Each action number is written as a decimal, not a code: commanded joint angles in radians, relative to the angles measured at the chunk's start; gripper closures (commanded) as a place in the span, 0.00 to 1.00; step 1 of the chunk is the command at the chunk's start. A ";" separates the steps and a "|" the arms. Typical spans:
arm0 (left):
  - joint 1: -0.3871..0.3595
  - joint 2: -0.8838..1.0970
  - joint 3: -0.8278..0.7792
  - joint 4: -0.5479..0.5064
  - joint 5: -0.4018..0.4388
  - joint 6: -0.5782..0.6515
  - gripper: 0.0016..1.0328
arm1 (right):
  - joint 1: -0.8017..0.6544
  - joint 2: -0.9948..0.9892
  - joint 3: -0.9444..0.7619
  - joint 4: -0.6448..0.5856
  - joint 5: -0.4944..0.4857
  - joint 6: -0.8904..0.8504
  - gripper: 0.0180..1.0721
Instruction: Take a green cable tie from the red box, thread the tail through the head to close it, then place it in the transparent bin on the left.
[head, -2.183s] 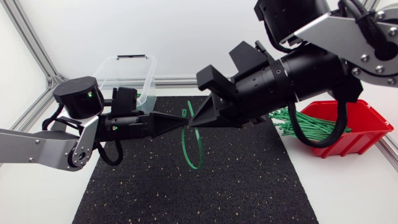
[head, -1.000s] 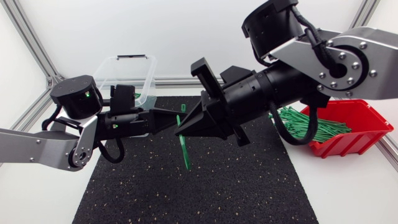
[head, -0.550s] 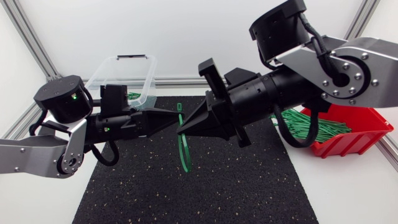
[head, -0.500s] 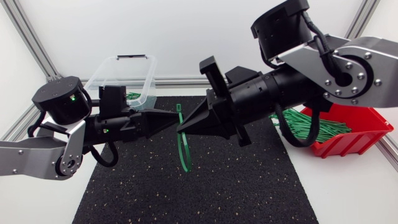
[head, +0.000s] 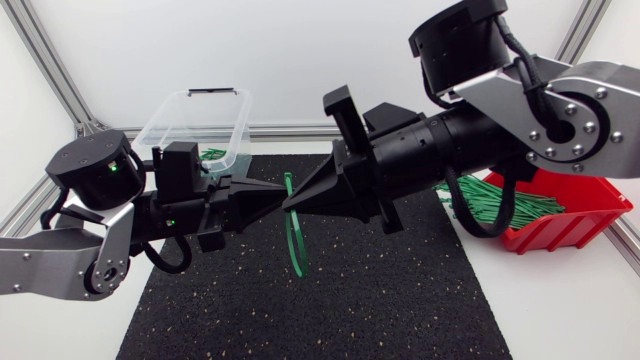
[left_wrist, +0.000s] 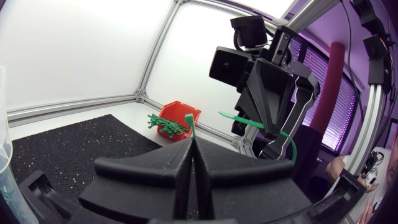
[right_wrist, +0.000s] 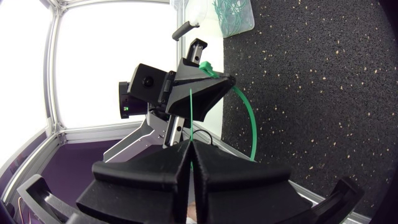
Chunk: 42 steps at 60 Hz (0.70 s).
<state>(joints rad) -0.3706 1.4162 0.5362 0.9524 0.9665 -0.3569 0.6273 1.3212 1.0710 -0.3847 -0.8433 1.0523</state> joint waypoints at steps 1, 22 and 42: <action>-0.016 -0.014 -0.015 0.022 0.003 0.027 0.97 | 0.009 0.006 -0.032 0.013 -0.011 0.035 0.95; -0.014 -0.031 -0.002 0.022 -0.006 0.006 0.97 | 0.005 0.023 -0.048 0.038 -0.011 0.041 0.95; -0.013 -0.039 -0.013 0.022 -0.008 -0.001 0.97 | -0.008 -0.002 -0.049 0.043 -0.010 0.041 0.95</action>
<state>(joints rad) -0.3882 1.3937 0.5362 0.9558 0.9623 -0.3431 0.6262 1.3296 1.0466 -0.3550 -0.8452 1.0557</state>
